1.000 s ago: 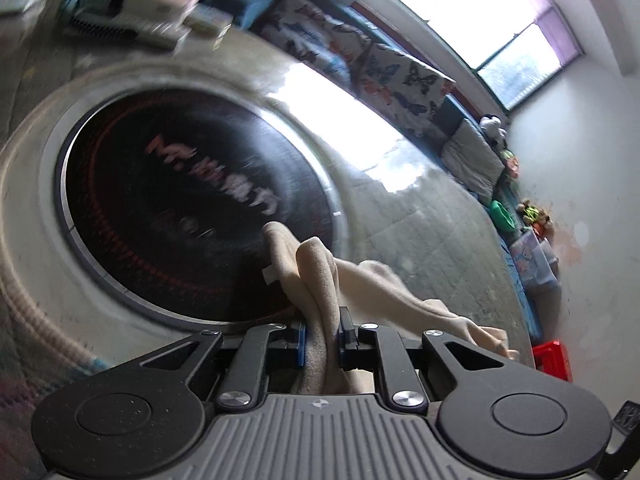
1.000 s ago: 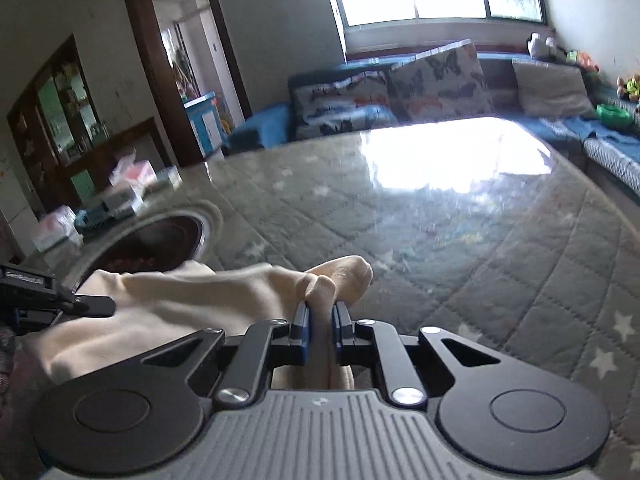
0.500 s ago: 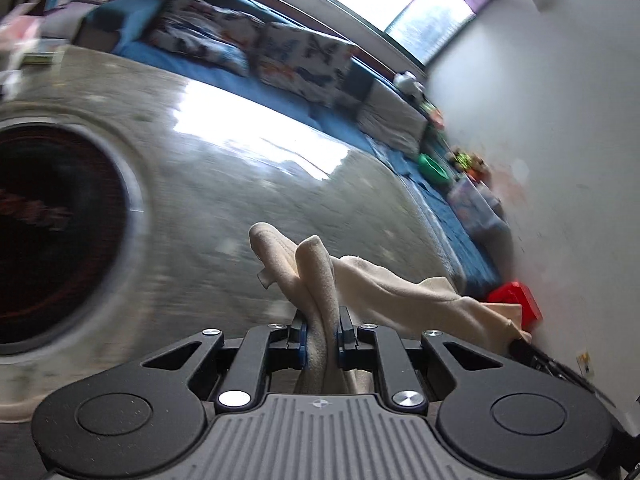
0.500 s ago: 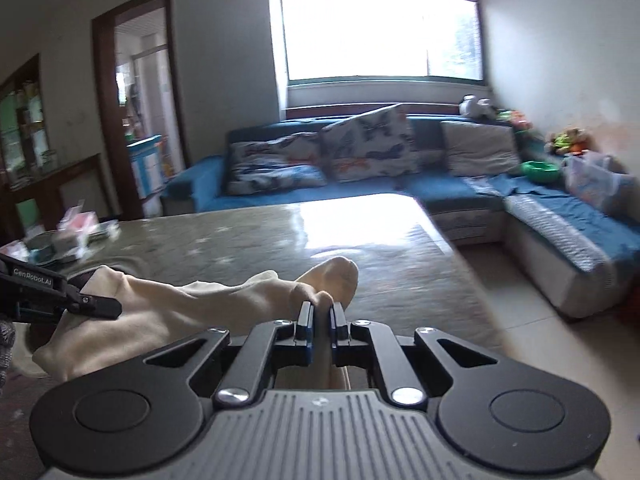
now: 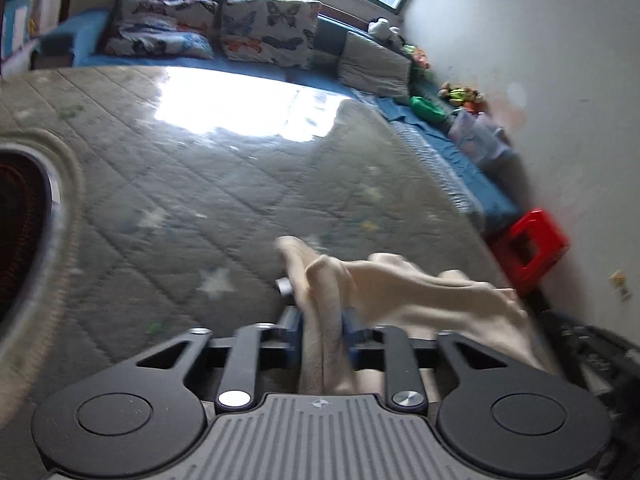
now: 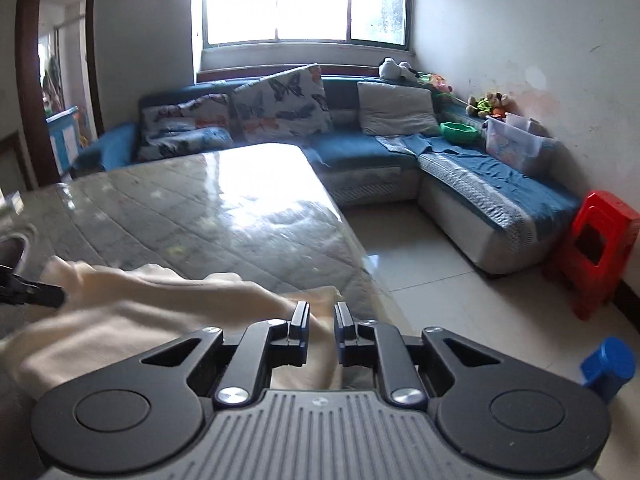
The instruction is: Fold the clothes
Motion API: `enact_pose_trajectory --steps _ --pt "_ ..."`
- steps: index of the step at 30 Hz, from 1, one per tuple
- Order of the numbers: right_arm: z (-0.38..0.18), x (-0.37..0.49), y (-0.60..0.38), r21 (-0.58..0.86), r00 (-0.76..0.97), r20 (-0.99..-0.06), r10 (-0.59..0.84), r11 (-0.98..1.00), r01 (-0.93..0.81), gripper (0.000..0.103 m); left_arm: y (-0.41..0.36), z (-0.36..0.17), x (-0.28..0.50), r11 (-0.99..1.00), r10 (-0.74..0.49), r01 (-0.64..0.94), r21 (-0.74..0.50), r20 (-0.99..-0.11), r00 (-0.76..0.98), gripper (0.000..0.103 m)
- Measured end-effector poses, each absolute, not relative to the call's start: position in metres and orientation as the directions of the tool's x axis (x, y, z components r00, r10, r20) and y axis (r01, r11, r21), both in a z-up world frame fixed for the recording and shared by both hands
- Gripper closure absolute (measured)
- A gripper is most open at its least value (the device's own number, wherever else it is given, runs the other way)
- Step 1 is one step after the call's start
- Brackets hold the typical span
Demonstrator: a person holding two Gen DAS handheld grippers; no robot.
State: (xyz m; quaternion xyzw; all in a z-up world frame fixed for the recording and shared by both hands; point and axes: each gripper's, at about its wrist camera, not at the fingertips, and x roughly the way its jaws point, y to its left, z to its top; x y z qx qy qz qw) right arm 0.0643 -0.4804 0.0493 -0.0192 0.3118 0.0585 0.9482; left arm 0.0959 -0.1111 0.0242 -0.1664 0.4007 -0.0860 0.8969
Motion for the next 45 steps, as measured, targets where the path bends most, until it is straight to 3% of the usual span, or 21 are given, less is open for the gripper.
enact_pose_trajectory --steps 4,6,25,38,45 --pt "0.048 0.066 -0.478 0.015 0.795 -0.592 0.132 0.988 -0.153 0.088 -0.104 0.030 0.094 0.938 -0.255 0.008 -0.346 -0.677 0.690 0.061" --pt "0.044 0.073 -0.472 0.057 0.781 -0.599 0.178 0.982 -0.179 0.081 -0.112 0.032 0.097 0.941 -0.267 0.034 -0.337 -0.674 0.689 0.061" --pt "0.013 0.118 -0.414 0.035 0.744 -0.633 0.214 0.968 -0.249 0.077 -0.188 0.026 0.135 0.946 -0.322 0.243 -0.213 -0.683 0.655 0.061" --pt "0.026 0.104 -0.415 0.012 0.736 -0.634 0.237 0.955 -0.298 0.060 -0.199 0.019 0.137 0.955 -0.290 0.246 -0.168 -0.711 0.641 0.059" --pt "0.034 0.073 -0.417 -0.021 0.732 -0.635 0.247 0.942 -0.336 0.052 -0.204 0.026 0.107 0.956 -0.271 0.267 -0.119 -0.702 0.659 0.052"
